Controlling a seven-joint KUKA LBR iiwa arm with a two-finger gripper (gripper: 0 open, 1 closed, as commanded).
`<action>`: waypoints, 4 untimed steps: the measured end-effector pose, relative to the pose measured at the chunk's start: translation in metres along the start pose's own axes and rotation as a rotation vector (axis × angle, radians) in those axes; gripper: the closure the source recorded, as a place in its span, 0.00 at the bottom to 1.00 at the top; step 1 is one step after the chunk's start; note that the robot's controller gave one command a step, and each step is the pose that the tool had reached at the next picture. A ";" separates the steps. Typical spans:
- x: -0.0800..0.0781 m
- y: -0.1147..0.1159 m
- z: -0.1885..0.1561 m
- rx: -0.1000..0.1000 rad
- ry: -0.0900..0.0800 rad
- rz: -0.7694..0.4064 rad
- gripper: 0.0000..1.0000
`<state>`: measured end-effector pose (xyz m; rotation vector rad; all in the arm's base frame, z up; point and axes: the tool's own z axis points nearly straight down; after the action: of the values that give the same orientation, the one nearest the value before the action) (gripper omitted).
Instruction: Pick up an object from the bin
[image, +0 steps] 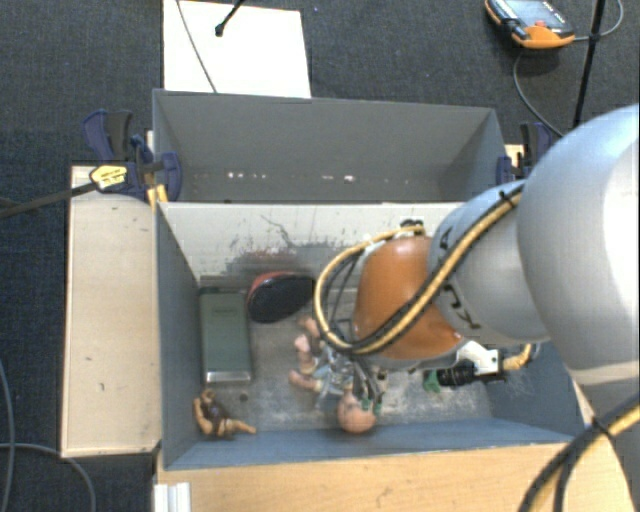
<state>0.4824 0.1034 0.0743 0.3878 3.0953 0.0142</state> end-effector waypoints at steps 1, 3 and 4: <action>0.000 0.000 0.000 0.000 0.000 0.001 1.00; 0.000 0.000 -0.024 0.006 0.011 0.001 1.00; -0.001 0.000 -0.039 0.006 0.010 0.002 1.00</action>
Offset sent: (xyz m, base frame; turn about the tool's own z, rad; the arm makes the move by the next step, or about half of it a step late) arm -0.0001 0.0001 0.0769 -0.0001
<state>0.4830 0.1031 0.1131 0.3917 3.1059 0.0063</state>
